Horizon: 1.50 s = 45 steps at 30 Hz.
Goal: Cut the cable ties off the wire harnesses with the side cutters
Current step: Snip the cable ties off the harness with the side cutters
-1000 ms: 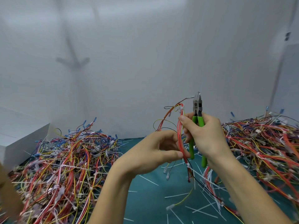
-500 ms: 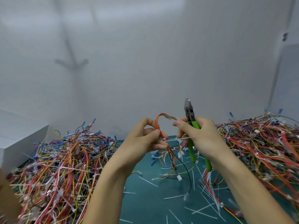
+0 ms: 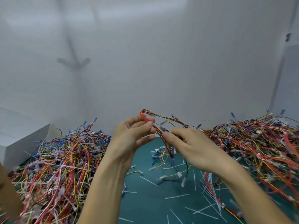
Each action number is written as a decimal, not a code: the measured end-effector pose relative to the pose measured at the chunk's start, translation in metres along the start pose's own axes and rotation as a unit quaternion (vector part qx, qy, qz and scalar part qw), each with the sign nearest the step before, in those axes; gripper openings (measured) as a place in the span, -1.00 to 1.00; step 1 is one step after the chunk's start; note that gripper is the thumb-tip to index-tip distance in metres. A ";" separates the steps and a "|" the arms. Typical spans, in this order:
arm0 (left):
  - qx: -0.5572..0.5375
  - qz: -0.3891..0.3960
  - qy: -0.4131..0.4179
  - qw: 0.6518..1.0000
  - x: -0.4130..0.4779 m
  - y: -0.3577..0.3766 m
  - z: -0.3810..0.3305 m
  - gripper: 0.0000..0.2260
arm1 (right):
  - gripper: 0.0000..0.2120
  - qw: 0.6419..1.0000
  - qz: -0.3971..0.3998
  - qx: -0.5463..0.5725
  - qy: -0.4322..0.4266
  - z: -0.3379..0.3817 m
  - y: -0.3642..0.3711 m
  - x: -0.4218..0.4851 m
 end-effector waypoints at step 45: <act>0.048 -0.003 0.046 0.998 -0.001 0.002 -0.009 -0.79 | -0.49 0.999 -0.018 0.017 -0.026 0.006 -0.002 -0.001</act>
Point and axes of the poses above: each hand's wrist, its own x-axis towards the middle knuckle, its own y-axis out of the palm, z = x × y, the point moved 9 cm from there along x, towards the middle knuckle, and after that the axes turned 2 degrees about z, right-handed, at the moved point
